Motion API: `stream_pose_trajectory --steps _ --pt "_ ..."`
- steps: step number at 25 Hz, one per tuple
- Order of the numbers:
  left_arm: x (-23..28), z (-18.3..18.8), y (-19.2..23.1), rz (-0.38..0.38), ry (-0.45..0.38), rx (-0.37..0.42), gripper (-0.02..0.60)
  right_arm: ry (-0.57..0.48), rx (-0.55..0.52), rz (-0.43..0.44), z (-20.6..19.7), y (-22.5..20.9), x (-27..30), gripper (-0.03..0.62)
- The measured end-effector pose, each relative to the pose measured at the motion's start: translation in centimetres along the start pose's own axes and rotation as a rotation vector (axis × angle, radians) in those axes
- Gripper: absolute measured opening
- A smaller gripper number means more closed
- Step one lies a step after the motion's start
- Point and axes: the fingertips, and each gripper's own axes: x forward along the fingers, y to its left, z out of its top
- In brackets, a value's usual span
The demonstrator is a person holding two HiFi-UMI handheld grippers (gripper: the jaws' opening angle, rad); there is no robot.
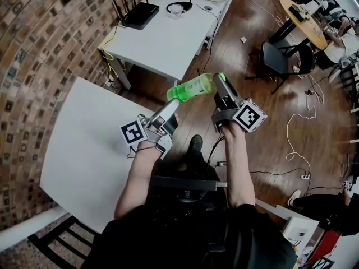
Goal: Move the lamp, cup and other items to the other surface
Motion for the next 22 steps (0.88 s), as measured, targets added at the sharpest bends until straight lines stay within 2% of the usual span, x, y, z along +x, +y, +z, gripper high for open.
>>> stream_pose_trajectory --steps 6,16,22 --pt "5.4 0.2 2.1 0.019 0.009 0.019 0.006 -0.001 -0.012 0.017 3.6 -4.2 1.2 0.178" --pt "18.9 -0.2 6.2 0.061 0.007 0.043 0.006 -0.001 0.026 0.042 13.0 -15.1 2.8 0.178" --pt "24.8 -0.7 7.5 0.070 -0.008 0.065 0.006 0.037 0.051 0.079 16.6 -18.7 3.8 0.178"
